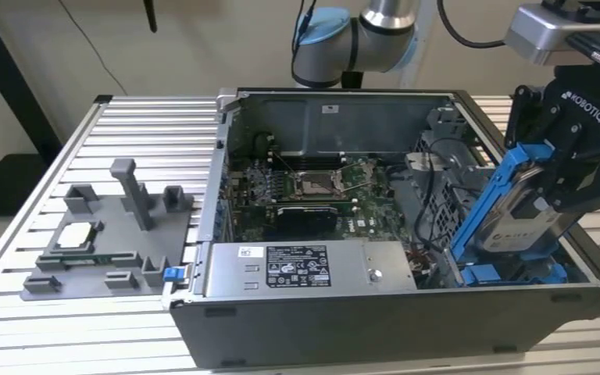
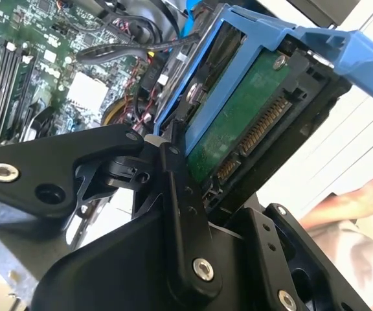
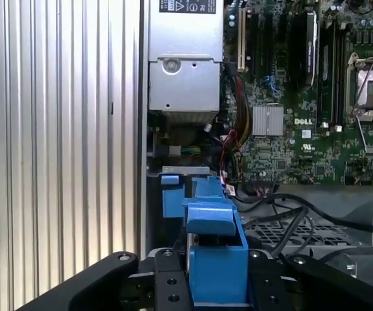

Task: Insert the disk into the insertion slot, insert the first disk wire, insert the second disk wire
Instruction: 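Insert the disk into the insertion slot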

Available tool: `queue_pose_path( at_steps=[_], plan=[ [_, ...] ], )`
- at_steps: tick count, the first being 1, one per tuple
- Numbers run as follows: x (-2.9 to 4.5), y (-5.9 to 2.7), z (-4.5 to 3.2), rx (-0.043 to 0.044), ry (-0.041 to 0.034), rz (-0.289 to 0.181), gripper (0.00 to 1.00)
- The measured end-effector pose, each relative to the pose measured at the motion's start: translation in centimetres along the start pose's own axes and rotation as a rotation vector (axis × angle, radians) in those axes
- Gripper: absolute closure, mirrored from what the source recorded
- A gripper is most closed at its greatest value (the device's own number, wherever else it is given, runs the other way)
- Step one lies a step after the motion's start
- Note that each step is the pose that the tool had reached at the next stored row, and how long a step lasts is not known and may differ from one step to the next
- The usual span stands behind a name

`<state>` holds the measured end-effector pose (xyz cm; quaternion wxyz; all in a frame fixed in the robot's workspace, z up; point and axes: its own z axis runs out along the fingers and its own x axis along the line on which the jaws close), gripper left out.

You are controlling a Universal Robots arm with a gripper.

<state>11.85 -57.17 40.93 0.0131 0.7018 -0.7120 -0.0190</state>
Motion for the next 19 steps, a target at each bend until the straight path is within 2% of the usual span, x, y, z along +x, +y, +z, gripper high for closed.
queue_pose_path(
  at_steps=[9,12,16,18,19],
  plan=[
    [0.02,-0.04,1.36,-0.0010,-0.0001,0.000,1.00],
    [0.03,-0.03,1.47,-0.0012,-0.0046,0.001,1.00],
    [0.00,-0.10,0.63,-0.0031,-0.0109,-0.001,1.00],
    [-0.01,-0.10,-0.35,-0.0056,-0.0072,-0.001,1.00],
    [-0.01,-0.11,-0.68,-0.0074,-0.0080,0.000,1.00]
  ],
)
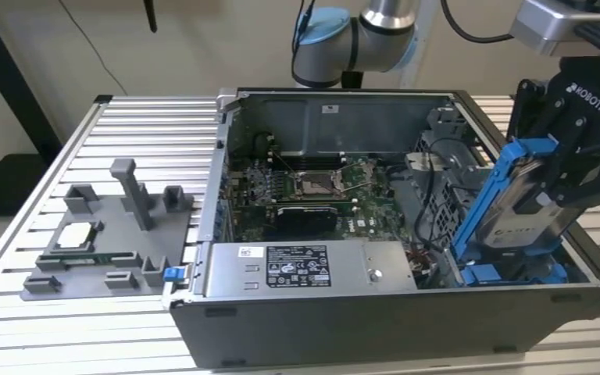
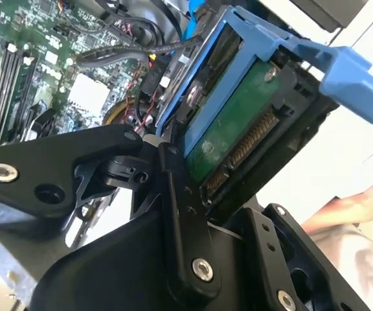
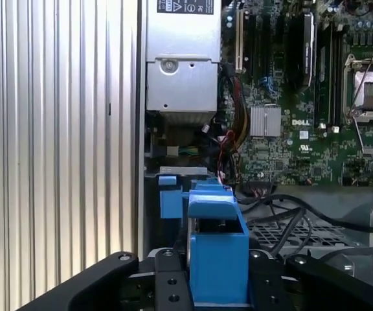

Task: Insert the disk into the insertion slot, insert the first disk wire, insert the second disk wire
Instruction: 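Insert the disk into the insertion slot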

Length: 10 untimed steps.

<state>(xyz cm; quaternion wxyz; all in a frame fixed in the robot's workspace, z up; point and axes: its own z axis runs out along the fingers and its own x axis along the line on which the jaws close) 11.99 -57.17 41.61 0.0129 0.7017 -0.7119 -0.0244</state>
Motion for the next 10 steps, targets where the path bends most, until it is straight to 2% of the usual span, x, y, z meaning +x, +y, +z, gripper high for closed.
queue_pose_path(
  at_steps=[1,2,5,6,10],
  plan=[
    [0.00,-0.02,-0.29,-0.0025,-0.0002,0.000,1.00],
    [0.00,-0.06,-0.45,-0.0088,0.0004,0.000,1.00],
    [-0.01,-0.47,-0.50,-0.0578,0.0015,0.001,1.00],
    [0.00,-0.67,-0.48,-0.0608,0.0004,0.001,1.00],
    [0.03,-1.36,-0.50,-0.0610,-0.0067,0.000,1.00]
  ],
)
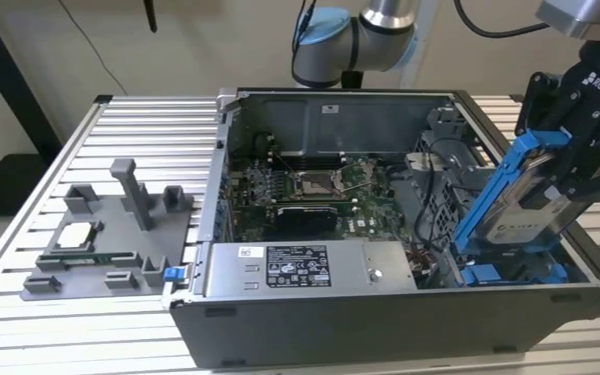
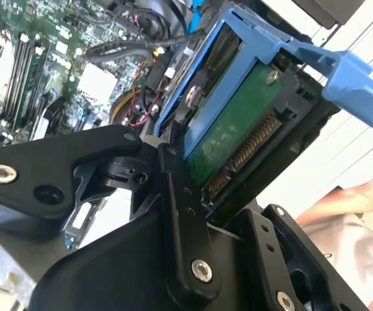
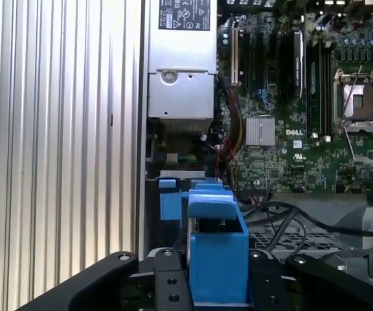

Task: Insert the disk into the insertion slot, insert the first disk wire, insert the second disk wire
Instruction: 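Insert the disk into the insertion slot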

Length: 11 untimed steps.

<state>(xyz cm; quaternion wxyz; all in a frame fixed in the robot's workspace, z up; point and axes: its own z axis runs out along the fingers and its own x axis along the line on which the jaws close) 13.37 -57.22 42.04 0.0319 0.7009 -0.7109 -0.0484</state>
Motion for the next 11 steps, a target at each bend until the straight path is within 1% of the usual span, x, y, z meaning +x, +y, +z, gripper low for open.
queue_pose_path(
  at_steps=[5,7,10,11],
  plan=[
    [0.55,-0.16,0.48,-0.0032,-0.0050,0.000,1.00],
    [0.60,-0.20,0.71,-0.0037,-0.0071,-0.001,1.00],
    [0.61,-0.29,0.94,-0.0039,-0.0139,-0.001,1.00],
    [0.61,-0.33,1.03,-0.0040,-0.0152,-0.002,1.00]
  ],
)
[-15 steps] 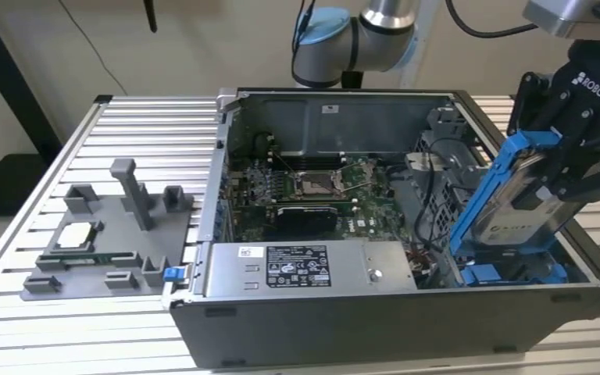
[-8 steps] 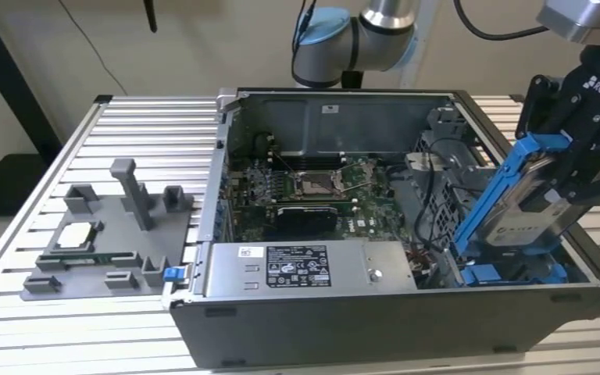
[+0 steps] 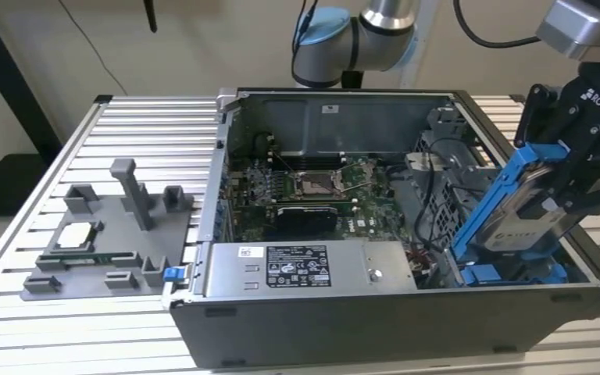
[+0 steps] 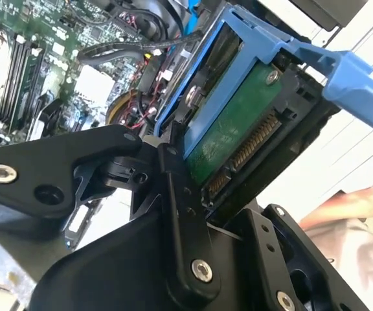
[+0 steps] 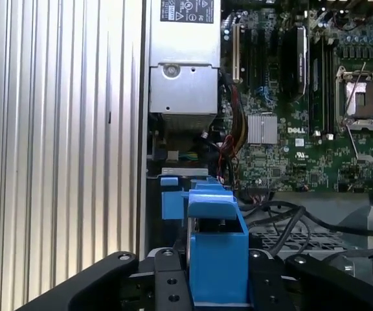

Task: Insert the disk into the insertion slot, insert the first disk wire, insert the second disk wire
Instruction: 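Insert the disk into the insertion slot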

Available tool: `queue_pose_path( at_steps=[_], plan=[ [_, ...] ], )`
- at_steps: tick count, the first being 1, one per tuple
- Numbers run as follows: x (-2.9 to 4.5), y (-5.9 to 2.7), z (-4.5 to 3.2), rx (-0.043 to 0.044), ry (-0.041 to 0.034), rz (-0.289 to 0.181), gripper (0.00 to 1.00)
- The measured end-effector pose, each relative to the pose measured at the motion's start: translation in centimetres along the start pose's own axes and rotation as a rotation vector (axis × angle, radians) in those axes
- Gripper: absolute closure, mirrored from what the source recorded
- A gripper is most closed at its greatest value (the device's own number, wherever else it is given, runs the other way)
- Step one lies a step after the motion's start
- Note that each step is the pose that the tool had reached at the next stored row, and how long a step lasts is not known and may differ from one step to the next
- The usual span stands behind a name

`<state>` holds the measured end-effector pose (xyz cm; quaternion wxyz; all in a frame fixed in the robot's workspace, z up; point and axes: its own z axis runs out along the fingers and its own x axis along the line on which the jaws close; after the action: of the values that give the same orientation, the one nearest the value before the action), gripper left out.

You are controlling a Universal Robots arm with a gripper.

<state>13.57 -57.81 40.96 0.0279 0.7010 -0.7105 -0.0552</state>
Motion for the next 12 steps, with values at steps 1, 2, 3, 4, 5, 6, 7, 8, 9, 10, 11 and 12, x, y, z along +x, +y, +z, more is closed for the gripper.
queue_pose_path(
  at_steps=[1,2,3,4,5,6,7,8,9,10,11,12],
  plan=[
    [0.01,-0.05,0.10,-0.0004,-0.0008,0.000,1.00],
    [0.01,-0.10,0.21,-0.0009,-0.0008,0.000,1.00],
    [0.01,-0.13,0.31,-0.0014,0.0000,0.000,1.00],
    [0.02,-0.17,0.42,-0.0019,0.0003,0.000,1.00],
    [0.03,-0.22,0.57,-0.0024,0.0005,0.000,1.00],
    [0.04,-0.26,0.71,-0.0027,0.0007,0.001,1.00],
    [0.05,-0.31,0.88,-0.0034,0.0003,0.000,1.00],
    [0.10,-0.33,0.93,-0.0042,-0.0006,0.000,1.00],
    [0.05,-0.31,0.80,-0.0053,0.0000,0.000,1.00],
    [0.10,-0.32,0.82,-0.0073,-0.0010,0.000,1.00],
    [0.14,-0.34,0.89,-0.0090,-0.0045,0.000,1.00],
    [0.15,-0.36,0.80,-0.0111,-0.0062,0.000,1.00]
  ],
)
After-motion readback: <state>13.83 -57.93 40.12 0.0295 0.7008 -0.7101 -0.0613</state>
